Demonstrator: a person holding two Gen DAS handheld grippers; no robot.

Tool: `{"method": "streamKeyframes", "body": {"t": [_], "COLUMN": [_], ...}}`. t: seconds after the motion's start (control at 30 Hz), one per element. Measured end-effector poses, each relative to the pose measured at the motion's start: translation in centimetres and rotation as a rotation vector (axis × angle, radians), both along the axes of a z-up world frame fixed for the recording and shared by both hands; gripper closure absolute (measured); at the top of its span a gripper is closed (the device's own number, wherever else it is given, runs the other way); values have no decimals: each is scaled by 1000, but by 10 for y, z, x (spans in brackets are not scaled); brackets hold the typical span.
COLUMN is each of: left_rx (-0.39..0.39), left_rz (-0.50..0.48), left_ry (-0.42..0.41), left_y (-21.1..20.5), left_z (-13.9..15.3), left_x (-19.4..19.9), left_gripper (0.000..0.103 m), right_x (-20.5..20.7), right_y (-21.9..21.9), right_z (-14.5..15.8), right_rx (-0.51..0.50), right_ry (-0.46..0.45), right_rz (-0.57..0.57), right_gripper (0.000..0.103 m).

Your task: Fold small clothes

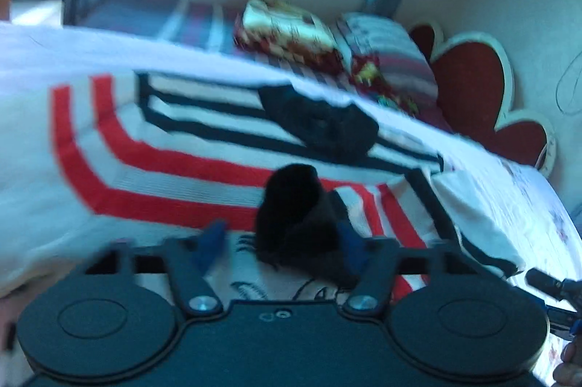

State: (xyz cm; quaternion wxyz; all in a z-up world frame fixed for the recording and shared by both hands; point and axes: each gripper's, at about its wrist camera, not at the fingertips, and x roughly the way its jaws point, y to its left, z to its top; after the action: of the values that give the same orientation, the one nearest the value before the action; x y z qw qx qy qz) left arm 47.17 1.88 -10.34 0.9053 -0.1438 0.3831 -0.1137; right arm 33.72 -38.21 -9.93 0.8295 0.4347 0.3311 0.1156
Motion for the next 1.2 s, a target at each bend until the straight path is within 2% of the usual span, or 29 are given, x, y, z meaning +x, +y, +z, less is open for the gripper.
{"method": "streamKeyframes", "body": {"t": [0.13, 0.17, 0.23, 0.27, 0.33, 0.4, 0.47, 0.5, 0.53, 0.57, 0.6, 0.67, 0.73, 0.9, 0.97, 1.03, 1.1, 1.13, 1.17, 1.2], "left_rx": [5, -8, -30, -40, -49, -53, -53, -45, -27, 10, 14, 19, 38, 3, 21, 45, 69, 72, 70, 65], "left_rz": [-37, -43, -42, -42, -49, -61, -43, -31, -17, 3, 8, 7, -5, -3, -5, -2, -6, -6, -5, -4], "left_ry": [-20, -15, -6, -7, -16, -71, -123, -133, -127, -94, -54, -18, -25, -53, -52, -7, 17, 8, 5, 4], "left_y": [-12, -11, -11, -10, -8, -6, 1, 6, 10, 14, 17, 18, 13, 15, 16, 13, 9, 8, 9, 10], "left_z": [-4, -5, -7, -6, -1, 13, 27, 30, 28, 20, 11, 1, 3, 14, 12, 3, -3, -4, -4, -5], "left_x": [7, 8, 13, 15, 17, 12, 9, 8, 8, 11, 15, 14, 10, 6, 8, 12, 14, 12, 12, 11], "left_gripper": [63, 74, 86, 96, 97, 97, 97, 97, 97, 97, 97, 97, 97, 97, 97, 97, 97, 97, 97, 97], "right_x": [17, 21, 30, 33, 39, 42, 44, 45, 47, 49, 51, 48, 46, 36, 35, 39, 38, 36, 31, 25], "right_y": [-26, -30, -34, -36, -39, -40, -35, -28, -21, -11, -10, -2, 0, 6, 11, 9, 6, 6, 4, 2], "right_z": [-18, -23, -31, -33, -34, -30, -21, -17, -15, -17, -18, -15, -12, 0, -7, -17, -15, -11, -6, 0], "right_rx": [205, 251, 313, 323, 323, 298, 224, 151, 80, 30, 13, -19, -53, -128, -145, -151, -138, -137, -140, -148], "right_ry": [15, 16, 26, 36, 54, 52, 36, 35, 53, 83, 83, 64, 55, 8, 22, 71, 69, 68, 63, 34], "right_rz": [-50, -56, -81, -93, -109, -109, -92, -81, -66, -54, -52, -49, -50, -36, -26, -20, -6, 21, 48, 63], "right_gripper": [52, 52, 52, 52, 52, 52, 52, 57, 85, 95, 96, 96, 96, 96, 96, 96, 96, 94, 83, 77]}}
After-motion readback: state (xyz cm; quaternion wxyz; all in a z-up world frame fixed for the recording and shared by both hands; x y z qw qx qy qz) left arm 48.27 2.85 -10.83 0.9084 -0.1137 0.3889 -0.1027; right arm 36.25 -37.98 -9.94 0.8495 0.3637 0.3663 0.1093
